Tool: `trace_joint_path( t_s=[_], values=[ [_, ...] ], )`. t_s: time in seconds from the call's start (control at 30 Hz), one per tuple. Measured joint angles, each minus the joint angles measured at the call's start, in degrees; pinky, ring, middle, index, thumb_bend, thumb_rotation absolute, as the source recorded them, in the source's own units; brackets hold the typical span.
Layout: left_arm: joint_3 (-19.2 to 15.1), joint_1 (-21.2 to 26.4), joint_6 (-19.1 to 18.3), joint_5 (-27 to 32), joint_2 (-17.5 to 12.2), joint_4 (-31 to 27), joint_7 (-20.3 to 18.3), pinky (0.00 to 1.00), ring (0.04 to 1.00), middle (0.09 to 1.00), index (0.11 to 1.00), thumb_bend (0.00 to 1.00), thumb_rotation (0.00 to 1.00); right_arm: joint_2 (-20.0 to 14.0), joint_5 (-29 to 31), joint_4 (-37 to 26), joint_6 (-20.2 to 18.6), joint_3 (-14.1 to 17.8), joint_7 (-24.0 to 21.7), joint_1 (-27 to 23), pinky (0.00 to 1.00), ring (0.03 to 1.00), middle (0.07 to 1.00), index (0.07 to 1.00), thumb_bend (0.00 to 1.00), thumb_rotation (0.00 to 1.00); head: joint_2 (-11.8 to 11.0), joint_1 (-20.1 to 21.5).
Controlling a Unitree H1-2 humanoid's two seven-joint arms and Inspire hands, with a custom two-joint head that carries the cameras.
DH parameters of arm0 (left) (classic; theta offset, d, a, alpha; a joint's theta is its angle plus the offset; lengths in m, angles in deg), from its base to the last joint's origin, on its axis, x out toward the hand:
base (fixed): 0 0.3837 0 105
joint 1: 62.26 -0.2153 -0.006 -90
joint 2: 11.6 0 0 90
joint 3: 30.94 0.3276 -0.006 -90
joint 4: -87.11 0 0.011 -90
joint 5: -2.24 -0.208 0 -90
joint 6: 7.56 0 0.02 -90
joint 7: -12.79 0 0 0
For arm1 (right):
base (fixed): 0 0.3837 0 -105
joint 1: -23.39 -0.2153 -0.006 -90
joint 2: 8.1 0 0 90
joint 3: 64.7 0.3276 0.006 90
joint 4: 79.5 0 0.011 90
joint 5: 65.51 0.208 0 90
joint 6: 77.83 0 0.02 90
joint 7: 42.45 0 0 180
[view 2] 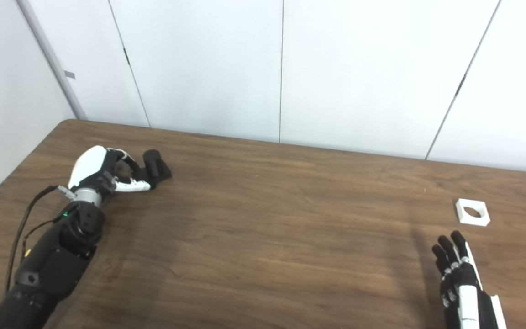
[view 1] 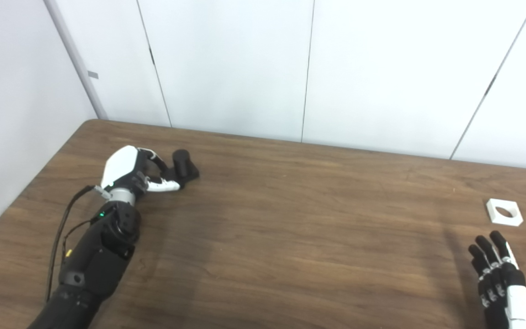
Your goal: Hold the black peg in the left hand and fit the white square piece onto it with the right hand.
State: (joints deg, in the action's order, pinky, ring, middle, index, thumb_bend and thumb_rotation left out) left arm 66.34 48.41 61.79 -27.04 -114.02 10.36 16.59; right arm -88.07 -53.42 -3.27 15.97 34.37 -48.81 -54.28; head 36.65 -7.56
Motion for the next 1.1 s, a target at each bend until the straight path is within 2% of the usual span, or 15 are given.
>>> trace_joint_path(
  t_s=[0.1,0.33,0.47,0.57,0.83,0.9,1.0,1.1],
  values=[
    [1.29,-2.01,1.46,-0.03,0.36,-2.91,-0.39,0.77,0.856,0.795,0.488,0.52,0.04,0.02,-0.11,-0.01,0.00,0.01,0.16,0.03,0.99,0.940,0.933,0.948,0.51,0.89,0.18,0.44],
    [3.00,-3.71,1.66,-0.30,1.10,-7.90,-2.90,0.79,0.869,0.798,0.488,0.52,0.04,0.06,-1.26,0.02,0.00,-0.22,1.15,0.02,0.99,0.939,0.937,0.951,0.50,0.90,0.26,1.58],
    [5.03,-5.04,2.32,-0.69,1.58,-11.30,-4.70,0.80,0.871,0.802,0.488,0.52,0.04,0.07,-1.36,0.08,0.02,-0.56,1.37,-0.01,0.99,0.943,0.938,0.954,0.51,0.91,0.44,2.64],
    [6.82,-6.04,4.19,-0.96,1.85,-13.04,-5.36,0.81,0.871,0.800,0.488,0.52,0.04,0.06,-1.47,0.39,0.14,-0.79,1.41,-0.03,0.99,0.938,0.936,0.951,0.50,0.90,0.70,3.61],
    [11.87,-8.00,7.37,-5.07,2.84,-17.53,-7.48,0.83,0.866,0.800,0.488,0.52,0.05,0.13,-1.90,0.62,0.34,-1.46,1.79,-0.12,0.95,0.928,0.927,0.946,0.52,0.88,1.41,6.15],
    [13.49,-8.57,8.53,-6.57,3.29,-18.52,-7.86,0.91,0.866,0.799,0.488,0.52,0.05,0.22,-1.92,0.58,0.22,-1.77,1.91,-0.17,0.95,0.923,0.921,0.937,0.52,0.87,1.67,6.94],
    [15.82,-9.50,10.34,-9.17,3.70,-19.77,-8.97,0.96,0.861,0.793,0.488,0.52,0.05,0.31,-1.89,0.49,0.04,-2.23,2.30,-0.23,0.96,0.929,0.927,0.944,0.52,0.87,1.76,7.38],
    [16.70,-9.81,11.35,-11.72,4.28,-20.08,-8.92,0.99,0.863,0.791,0.488,0.52,0.05,0.38,-2.29,0.33,-0.07,-2.84,2.71,-0.32,0.96,0.930,0.928,0.948,0.52,0.88,2.02,9.04]
  ],
)
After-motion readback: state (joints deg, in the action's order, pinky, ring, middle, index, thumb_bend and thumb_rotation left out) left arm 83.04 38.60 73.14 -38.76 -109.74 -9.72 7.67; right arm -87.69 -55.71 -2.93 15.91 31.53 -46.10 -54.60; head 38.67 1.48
